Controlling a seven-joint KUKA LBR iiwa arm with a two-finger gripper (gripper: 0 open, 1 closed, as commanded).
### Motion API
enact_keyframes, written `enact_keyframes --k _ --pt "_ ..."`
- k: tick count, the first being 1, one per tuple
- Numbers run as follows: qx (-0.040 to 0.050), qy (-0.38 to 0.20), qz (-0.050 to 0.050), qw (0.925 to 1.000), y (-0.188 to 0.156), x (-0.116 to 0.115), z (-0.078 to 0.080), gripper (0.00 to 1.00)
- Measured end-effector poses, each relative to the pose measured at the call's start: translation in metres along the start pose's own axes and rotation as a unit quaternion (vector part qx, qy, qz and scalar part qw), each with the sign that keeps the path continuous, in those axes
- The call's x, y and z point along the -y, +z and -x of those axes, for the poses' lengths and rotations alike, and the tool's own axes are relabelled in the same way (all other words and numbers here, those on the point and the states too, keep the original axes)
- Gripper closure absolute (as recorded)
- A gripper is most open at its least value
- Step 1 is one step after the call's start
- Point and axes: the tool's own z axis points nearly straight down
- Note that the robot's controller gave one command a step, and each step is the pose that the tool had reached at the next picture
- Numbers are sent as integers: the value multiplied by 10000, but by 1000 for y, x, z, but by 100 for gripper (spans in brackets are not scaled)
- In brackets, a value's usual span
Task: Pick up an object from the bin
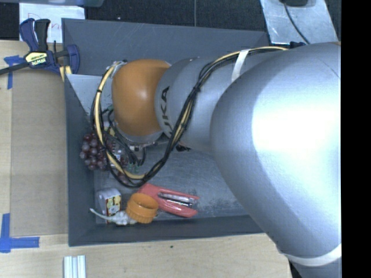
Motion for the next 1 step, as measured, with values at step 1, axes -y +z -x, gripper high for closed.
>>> enact_keyframes --k 1 --pt "7 4 1 10000 -4 1 0 100"
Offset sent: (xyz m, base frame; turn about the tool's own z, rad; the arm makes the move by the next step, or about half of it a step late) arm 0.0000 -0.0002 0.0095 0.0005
